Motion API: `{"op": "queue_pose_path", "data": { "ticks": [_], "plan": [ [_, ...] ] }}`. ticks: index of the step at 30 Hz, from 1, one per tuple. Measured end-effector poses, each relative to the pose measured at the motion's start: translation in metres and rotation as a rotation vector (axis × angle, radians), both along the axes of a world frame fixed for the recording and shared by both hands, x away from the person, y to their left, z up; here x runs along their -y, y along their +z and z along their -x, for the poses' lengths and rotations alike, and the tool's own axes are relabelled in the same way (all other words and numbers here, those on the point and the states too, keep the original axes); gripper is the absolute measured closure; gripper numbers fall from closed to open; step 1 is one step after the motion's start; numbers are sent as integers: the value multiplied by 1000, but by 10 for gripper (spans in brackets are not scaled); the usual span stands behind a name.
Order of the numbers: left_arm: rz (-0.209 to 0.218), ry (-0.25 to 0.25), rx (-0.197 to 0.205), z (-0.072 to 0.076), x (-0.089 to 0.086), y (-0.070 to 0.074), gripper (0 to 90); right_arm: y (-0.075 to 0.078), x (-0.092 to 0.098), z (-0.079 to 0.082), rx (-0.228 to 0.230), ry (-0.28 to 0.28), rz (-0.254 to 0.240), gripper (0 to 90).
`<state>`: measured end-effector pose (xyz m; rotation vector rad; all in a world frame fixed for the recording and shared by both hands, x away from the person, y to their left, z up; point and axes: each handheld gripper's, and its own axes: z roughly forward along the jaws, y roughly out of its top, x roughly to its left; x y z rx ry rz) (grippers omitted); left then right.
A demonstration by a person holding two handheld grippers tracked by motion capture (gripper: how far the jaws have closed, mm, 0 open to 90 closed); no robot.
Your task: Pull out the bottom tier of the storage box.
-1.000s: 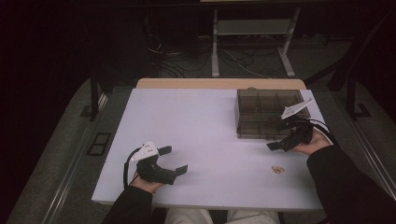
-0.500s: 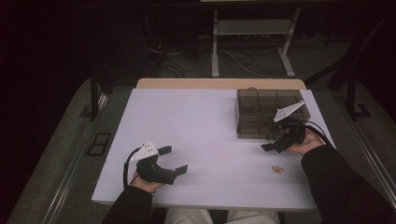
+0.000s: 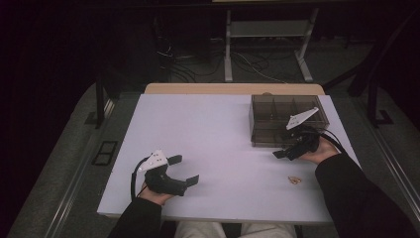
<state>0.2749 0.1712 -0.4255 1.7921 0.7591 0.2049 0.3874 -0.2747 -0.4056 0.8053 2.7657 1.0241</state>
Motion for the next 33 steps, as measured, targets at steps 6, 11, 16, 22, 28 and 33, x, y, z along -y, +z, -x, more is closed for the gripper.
{"op": "queue_pose_path", "data": {
  "ticks": [6,11,16,22,28,33],
  "plan": [
    [0,0,1,0,0,0,0,-2,-1,-2,22,-17,14,239],
    [5,3,0,0,0,0,0,-4,-2,-3,27,-14,23,307],
    [3,3,1,0,0,0,0,-6,-3,-4,34,-13,27,375],
    [4,4,1,0,0,0,0,-9,-6,-4,50,-26,40,447],
    [4,2,1,0,-1,0,0,-12,-7,-5,70,-41,61,525],
    [3,2,0,0,-1,0,0,-13,-2,-8,64,-58,54,609]
  ]
}}
